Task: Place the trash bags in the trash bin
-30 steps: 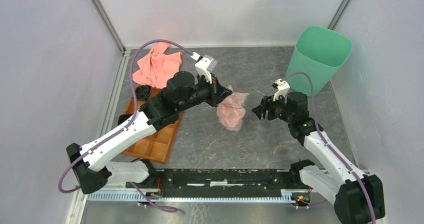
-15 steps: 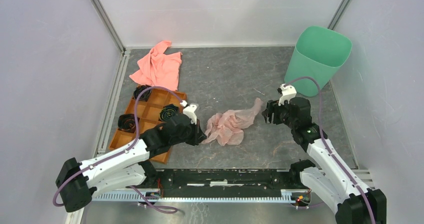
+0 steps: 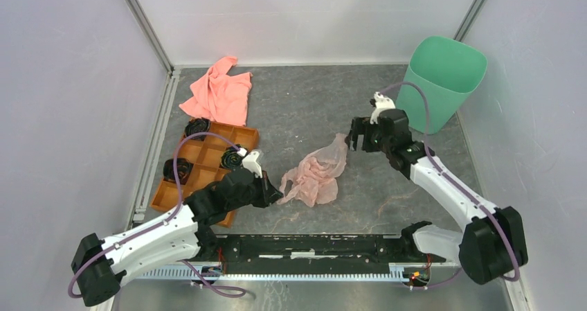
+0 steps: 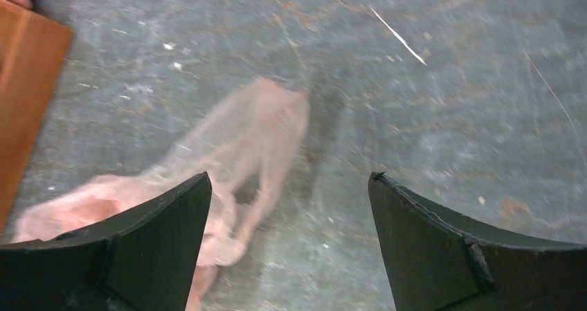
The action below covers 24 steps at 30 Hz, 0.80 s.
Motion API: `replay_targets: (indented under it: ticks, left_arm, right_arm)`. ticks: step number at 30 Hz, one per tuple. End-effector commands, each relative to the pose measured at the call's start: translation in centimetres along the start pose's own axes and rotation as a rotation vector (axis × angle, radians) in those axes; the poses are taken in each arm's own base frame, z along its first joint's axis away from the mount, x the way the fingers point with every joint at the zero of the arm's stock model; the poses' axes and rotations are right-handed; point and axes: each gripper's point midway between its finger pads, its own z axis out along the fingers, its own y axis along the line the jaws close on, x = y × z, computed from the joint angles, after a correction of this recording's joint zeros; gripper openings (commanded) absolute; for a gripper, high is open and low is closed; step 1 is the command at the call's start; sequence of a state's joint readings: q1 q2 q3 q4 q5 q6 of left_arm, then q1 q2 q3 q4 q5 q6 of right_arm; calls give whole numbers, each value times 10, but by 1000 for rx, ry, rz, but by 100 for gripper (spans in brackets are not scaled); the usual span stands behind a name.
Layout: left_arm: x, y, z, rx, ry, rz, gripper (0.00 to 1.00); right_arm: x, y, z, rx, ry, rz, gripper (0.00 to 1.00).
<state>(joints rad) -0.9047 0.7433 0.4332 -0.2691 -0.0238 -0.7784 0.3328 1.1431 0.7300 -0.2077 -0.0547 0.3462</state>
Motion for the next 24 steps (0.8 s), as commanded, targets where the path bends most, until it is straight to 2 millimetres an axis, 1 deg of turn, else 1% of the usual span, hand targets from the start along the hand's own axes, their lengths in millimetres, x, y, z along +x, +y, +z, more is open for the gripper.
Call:
replay_targets:
  ticks: [1,2,3,4,5,6,8,10,13,15,17,19,22,24]
  left_arm:
    - [4,-2,7,40,-21,-72,2]
    - [6,0,8,39,-17,-73,2]
    - [10,2,9,35,-11,-74,2]
    - [12,5,10,33,-6,-75,2]
    - [14,7,11,29,-3,-74,2]
    - [17,9,11,28,-1,-74,2]
    - [21,10,12,38,5,-75,2]
    - [23,7,12,59,11,-77,2]
    - [25,5,13,72,20,-75,2]
    - [26,8,13,64,22,-75,2]
    - [27,11,14,56,17,-79,2]
    - [28,13,15,50,13,-84,2]
    - [28,13,16,52,12,-90,2]
    - [28,13,17,53,11,-90,2]
  right_arm:
    - [-59,33,8,6,-138,-1,91]
    - [-67,36,13,29,-135,2,91]
    - [-64,26,20,114,-99,1,91]
    - [-71,21,23,193,-95,-15,91]
    - [-71,13,27,288,-77,-45,91]
    - [-74,12,31,339,-80,-72,91]
    - [-67,14,46,356,-60,-86,91]
    - [-58,22,63,337,-17,-84,91]
    - [-51,36,77,323,18,-100,91]
    - [-48,45,83,304,28,-119,91]
    - [-48,51,87,295,37,-136,91]
    - [-55,60,86,279,30,-155,91]
    - [-70,74,81,295,-14,-191,91]
    - [-80,80,77,355,-57,-241,90]
